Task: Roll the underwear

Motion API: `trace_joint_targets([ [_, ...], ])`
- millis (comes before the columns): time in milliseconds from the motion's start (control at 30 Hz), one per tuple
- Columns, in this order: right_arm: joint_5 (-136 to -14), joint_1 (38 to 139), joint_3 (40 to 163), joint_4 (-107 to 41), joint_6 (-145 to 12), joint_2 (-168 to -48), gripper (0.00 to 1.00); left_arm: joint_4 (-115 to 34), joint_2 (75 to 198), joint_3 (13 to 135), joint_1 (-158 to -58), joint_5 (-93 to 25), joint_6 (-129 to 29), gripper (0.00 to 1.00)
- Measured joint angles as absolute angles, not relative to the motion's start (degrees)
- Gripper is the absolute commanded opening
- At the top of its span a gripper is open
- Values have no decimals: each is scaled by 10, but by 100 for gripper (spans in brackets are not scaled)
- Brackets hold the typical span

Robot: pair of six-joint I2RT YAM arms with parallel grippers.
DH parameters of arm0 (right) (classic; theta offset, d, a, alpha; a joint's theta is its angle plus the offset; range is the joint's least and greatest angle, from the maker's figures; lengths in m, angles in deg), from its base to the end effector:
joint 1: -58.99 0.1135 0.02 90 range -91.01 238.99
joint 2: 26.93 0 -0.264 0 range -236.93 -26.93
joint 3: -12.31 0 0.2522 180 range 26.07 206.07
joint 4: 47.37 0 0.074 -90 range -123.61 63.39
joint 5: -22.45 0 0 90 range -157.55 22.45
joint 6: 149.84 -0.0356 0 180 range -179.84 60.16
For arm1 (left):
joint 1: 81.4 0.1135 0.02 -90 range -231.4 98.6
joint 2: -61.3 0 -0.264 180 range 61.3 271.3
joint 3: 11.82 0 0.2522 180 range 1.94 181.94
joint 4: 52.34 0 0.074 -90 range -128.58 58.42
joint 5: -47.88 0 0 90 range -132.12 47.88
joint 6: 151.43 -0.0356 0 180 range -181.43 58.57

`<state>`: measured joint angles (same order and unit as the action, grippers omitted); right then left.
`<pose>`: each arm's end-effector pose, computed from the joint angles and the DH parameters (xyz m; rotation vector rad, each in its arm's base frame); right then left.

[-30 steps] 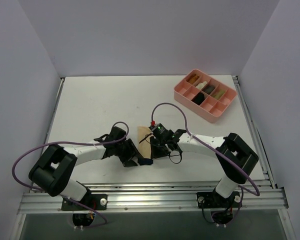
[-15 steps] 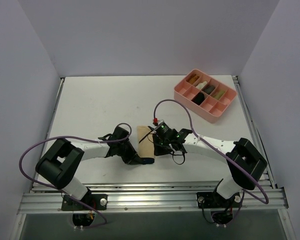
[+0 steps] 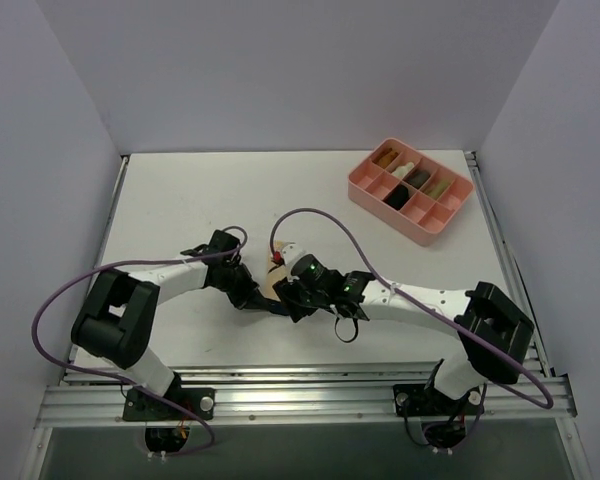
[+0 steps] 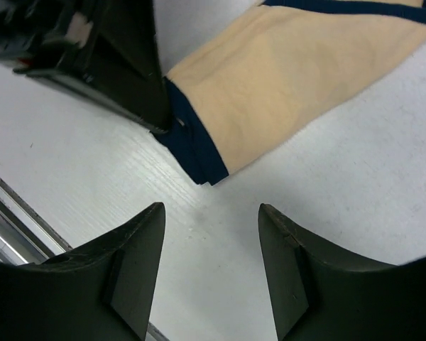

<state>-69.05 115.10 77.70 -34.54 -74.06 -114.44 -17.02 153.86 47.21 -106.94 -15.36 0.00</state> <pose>0.1843 0.2761 0.2195 -0.8273 2.1181 0.7068 0.2459 -0.1353 0.1393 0.7853 -2.8506 0.8893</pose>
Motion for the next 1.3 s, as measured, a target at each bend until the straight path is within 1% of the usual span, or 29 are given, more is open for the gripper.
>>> trace_joint_targets([
  [200,-660,1206,778,-368,-668,-1151,52,-131,1552,502,-1041,-115,-18,2],
  [433,-602,1256,796,-380,-599,-1201,53,-128,1592,506,-1018,-46,-2,2],
  [767,-503,1279,820,-408,-533,-1260,50,-128,1597,506,-998,7,13,2],
  [967,-473,1289,829,-419,-515,-1285,48,-132,1599,498,-995,24,25,2],
  [1167,-454,1300,830,-430,-500,-1290,42,-132,1606,495,-992,32,29,2],
  [1200,-451,1300,830,-432,-498,-1291,38,-132,1608,495,-992,32,29,2],
  [1267,-444,1300,830,-436,-494,-1293,34,-132,1609,495,-992,32,29,2],
  [1300,-442,1300,830,-437,-493,-1295,29,-133,1610,495,-992,33,29,2],
])
